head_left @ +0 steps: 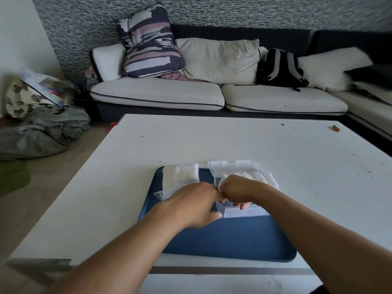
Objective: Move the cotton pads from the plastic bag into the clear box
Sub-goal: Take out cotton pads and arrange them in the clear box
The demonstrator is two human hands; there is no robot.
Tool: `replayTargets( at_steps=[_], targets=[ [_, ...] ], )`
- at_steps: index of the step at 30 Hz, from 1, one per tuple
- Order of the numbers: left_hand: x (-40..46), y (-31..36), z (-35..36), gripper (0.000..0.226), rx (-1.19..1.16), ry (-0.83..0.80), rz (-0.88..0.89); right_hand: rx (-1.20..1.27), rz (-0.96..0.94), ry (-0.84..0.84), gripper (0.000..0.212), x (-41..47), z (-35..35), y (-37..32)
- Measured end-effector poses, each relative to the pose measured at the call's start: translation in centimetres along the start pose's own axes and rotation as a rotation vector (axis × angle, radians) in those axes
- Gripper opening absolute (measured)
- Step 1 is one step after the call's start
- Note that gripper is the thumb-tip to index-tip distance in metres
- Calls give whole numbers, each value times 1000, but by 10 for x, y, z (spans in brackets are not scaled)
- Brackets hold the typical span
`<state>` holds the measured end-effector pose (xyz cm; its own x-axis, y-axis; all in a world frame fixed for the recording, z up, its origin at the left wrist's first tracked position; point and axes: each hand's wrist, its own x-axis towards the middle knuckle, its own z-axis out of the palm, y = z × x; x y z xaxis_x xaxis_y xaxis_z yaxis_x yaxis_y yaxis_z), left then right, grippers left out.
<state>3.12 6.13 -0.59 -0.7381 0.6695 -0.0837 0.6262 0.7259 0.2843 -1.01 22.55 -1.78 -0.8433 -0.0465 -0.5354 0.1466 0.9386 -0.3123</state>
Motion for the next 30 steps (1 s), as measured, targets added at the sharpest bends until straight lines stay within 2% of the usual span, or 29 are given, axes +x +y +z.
replayTargets(
  at_steps=[2,4,6,7,8,10,13,16,18,21,23,26,30],
  targets=[
    [-6,-6,-12,38,17,124,-42,0,-15,71,23,-4,-2,-2],
    [-15,-19,-28,54,74,245,-181,39,-106,311,21,-9,-8,-7],
    [-27,-39,-37,68,149,174,-407,133,-277,562,19,-23,-10,-20],
    [-33,-49,-36,73,139,84,-518,179,-372,582,18,-35,-8,-30],
    [-38,-56,-33,74,97,-3,-597,181,-457,532,18,-46,-4,-40],
    [-39,-67,-20,61,-9,-107,-662,18,-564,365,21,-60,13,-57],
    [-33,-72,-10,33,-94,-92,-662,-316,-553,249,21,-55,40,-66],
    [-31,-72,-14,31,-182,47,-621,-292,-468,230,4,-43,45,-66],
    [-31,-71,-19,31,-342,137,-602,-203,-445,266,21,-36,43,-64],
    [-29,-65,-23,30,-647,229,-595,-155,-466,322,59,-24,41,-61],
    [-28,-62,-26,29,-736,301,-558,-176,-480,342,69,-18,40,-61],
    [-29,-57,-29,29,-726,364,-507,-148,-440,431,57,-12,33,-62],
    [-29,-50,-31,29,-653,395,-467,-102,-396,452,25,-12,28,-71]
  ],
)
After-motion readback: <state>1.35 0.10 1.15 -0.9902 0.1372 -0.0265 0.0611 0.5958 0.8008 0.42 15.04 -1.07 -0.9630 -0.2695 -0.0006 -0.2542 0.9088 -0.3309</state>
